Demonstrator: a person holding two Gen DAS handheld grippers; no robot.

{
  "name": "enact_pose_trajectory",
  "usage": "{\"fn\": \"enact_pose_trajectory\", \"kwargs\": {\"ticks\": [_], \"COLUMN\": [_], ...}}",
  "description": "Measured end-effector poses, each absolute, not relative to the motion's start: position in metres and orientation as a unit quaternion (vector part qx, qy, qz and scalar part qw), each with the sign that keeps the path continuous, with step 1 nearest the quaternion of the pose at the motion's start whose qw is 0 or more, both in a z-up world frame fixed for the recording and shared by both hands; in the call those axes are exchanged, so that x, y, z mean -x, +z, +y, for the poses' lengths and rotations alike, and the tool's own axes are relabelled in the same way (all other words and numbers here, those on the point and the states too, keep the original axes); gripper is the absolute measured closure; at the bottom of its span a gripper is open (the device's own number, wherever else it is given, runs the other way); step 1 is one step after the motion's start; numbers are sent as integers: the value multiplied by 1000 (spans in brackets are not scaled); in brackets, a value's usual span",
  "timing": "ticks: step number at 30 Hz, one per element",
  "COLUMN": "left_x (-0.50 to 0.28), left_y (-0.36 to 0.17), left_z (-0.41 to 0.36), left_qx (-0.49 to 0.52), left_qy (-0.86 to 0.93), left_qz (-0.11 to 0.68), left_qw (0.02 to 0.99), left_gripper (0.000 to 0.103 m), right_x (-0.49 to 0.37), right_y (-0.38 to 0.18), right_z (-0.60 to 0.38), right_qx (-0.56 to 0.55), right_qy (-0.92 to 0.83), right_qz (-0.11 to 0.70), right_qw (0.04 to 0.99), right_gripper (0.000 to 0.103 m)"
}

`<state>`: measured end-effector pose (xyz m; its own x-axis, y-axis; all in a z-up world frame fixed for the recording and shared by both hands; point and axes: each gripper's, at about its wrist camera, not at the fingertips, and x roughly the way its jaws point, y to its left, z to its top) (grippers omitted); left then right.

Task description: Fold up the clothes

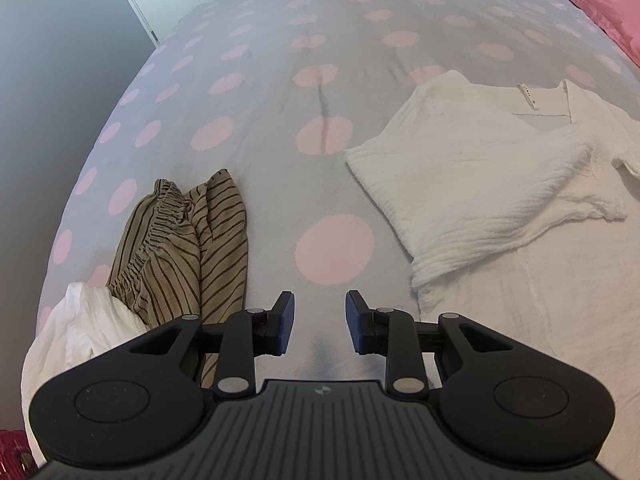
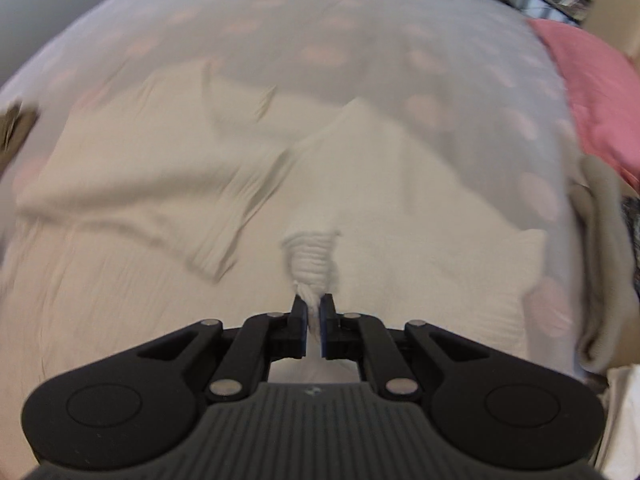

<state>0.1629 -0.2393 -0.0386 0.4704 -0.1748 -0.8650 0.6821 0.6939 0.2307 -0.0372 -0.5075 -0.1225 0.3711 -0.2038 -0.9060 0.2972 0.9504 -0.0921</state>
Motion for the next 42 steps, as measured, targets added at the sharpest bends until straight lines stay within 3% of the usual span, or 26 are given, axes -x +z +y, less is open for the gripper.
{"fn": "enact_pose_trajectory", "kwargs": {"ticks": [4, 11, 20, 23, 24, 32, 39, 42], "left_x": [-167, -172, -175, -176, -177, -180, -174, -173], "left_y": [-39, -45, -46, -48, -49, -51, -46, -47], "left_z": [-236, -233, -231, -230, -229, -226, -230, -233], "left_qx": [-281, -280, -277, -279, -279, -282, -283, -286], "left_qy": [-266, -264, -266, -265, -264, -259, -268, -270], "left_qz": [445, 451, 455, 456, 457, 459, 451, 450], "left_qw": [808, 805, 804, 803, 802, 801, 803, 802], "left_gripper": [77, 77, 77, 77, 77, 77, 77, 77], "right_x": [28, 9, -28, -32, -32, -30, -21, -3], "right_y": [-129, -116, -157, -165, -162, -146, -137, -114], "right_z": [-492, -493, -515, -517, -518, -524, -536, -559], "right_qx": [-41, -166, -266, -277, -276, -231, -222, -244], "right_qy": [-113, -93, -156, -164, -162, -174, -175, -190], "right_qz": [557, 512, 522, 526, 525, 544, 526, 495], "right_qw": [822, 837, 795, 787, 789, 788, 802, 812], "right_gripper": [69, 68, 68, 83, 97, 96, 72, 69]}}
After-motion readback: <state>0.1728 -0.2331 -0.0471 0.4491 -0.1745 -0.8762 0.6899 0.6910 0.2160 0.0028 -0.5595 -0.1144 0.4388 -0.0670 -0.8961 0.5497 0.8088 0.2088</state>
